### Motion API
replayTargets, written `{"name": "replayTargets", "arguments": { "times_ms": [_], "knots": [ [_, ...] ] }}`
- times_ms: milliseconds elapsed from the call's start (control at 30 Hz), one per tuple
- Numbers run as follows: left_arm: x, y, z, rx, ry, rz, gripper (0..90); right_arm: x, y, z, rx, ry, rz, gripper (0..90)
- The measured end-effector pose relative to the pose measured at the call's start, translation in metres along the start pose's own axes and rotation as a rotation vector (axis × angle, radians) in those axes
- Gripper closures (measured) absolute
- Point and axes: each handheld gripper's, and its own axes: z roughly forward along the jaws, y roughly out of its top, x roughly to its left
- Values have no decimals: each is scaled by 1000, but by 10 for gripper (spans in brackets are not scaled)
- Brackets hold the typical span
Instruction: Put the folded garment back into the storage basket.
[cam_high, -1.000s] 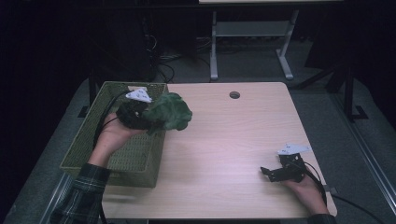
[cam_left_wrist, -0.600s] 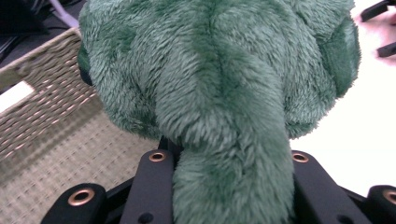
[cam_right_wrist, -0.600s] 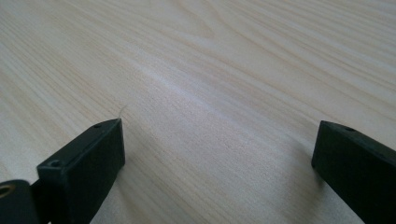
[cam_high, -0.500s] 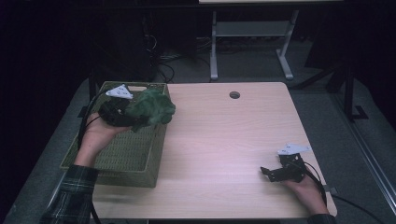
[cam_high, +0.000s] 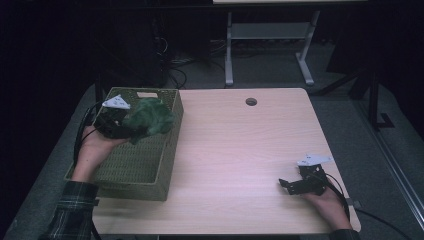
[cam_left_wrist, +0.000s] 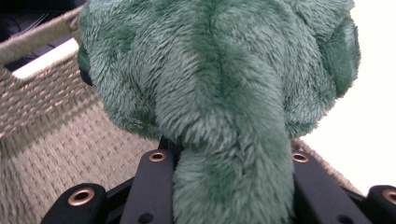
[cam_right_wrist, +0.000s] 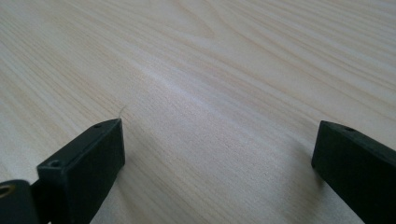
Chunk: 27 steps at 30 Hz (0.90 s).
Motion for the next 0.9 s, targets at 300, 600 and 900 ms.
{"name": "replayTargets", "arguments": {
  "times_ms": [300, 600, 900],
  "knots": [
    [13, -23, 5, 4, 29, -61, 675, 0, 0, 0, 0, 1, 0, 23],
    [28, -50, 18, 43, 49, -113, 675, 0, 0, 0, 0, 1, 0, 22],
    [37, -66, 34, 101, 66, -119, 675, 0, 0, 0, 0, 1, 0, 22]
  ]
}}
